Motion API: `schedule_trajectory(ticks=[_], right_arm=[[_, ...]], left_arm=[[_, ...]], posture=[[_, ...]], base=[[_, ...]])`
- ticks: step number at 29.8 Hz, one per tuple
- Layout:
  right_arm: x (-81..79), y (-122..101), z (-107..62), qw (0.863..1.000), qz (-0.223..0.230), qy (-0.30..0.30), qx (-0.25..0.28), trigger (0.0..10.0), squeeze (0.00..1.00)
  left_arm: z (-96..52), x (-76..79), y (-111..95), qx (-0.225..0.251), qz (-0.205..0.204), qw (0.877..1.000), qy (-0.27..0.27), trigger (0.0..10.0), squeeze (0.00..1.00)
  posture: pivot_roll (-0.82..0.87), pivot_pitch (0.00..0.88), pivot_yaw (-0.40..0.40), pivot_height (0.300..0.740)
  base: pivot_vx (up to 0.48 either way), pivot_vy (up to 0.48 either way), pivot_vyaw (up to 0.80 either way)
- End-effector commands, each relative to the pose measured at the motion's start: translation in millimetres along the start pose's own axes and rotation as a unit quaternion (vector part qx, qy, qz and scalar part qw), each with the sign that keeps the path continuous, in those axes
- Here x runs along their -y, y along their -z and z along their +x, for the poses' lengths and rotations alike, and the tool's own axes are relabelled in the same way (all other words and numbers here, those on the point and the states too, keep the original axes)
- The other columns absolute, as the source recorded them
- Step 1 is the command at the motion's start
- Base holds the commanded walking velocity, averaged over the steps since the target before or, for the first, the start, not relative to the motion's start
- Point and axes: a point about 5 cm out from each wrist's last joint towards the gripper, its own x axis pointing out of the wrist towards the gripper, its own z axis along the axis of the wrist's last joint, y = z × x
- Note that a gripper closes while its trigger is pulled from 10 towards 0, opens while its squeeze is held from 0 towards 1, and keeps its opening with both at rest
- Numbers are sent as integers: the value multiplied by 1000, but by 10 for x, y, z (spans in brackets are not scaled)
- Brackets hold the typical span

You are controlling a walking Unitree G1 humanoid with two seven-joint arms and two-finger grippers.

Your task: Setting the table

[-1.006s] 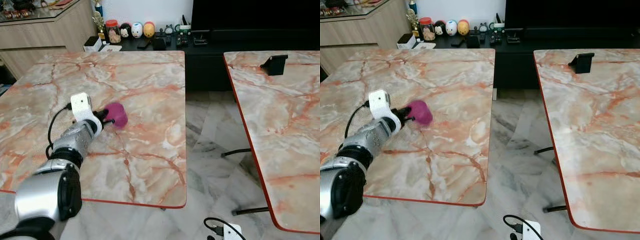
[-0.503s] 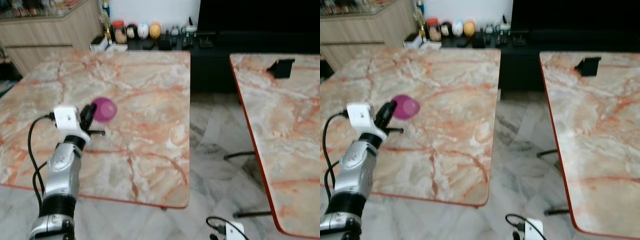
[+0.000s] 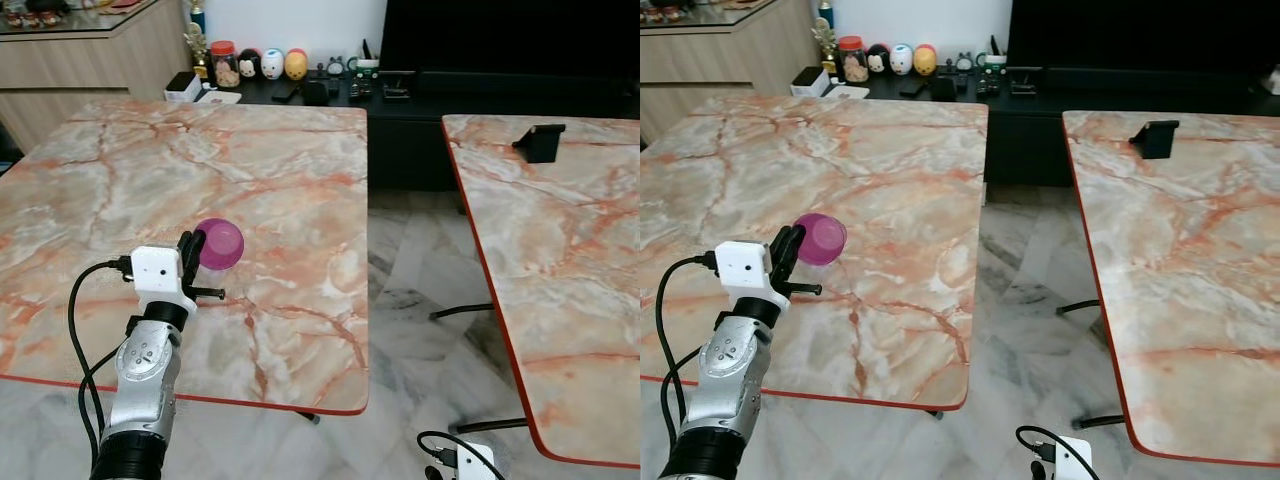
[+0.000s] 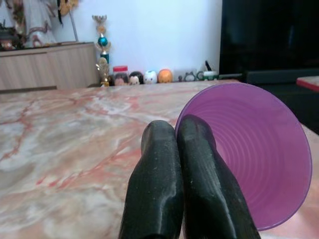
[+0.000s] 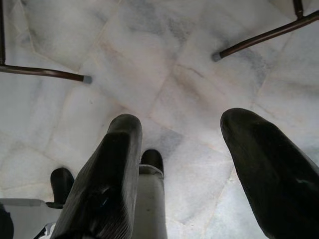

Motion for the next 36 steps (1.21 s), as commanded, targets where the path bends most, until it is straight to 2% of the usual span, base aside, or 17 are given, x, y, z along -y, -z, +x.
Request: schedule_trajectory(ticks=[1,5,11,17,29,36], right_arm=[[23,24,-7,1000,11,8,-5,10000,0],[27,22,-9,1000,22,11,-1,10000,0],[148,-83,15,999,28,17,12,10000,0],[109,-99,21,999,31,13,15,10000,0],[70,-109,24,1000,23,8,19,10000,0],[54,-91,24,999,32,3,12,10000,0]], left_arm=[[16,-12,-58,17,13,1000,-6,10000,0],[-5,61,-72,17,16,1000,8,10000,0],[51,102,-92,22,24,999,9,10000,0],[86,90,-111,25,24,999,5,10000,0],[151,77,-135,27,21,999,-3,10000,0],[170,77,-144,29,17,999,-7,10000,0]], posture=[[-4,0,-18,740],[-4,0,-18,740],[-8,0,-19,740],[-5,0,-21,740],[-4,0,-16,740],[-4,0,-16,740]], base=[[0,0,0],[0,0,0],[0,-54,0],[0,-417,-624],[0,-456,0],[0,-458,-182]])
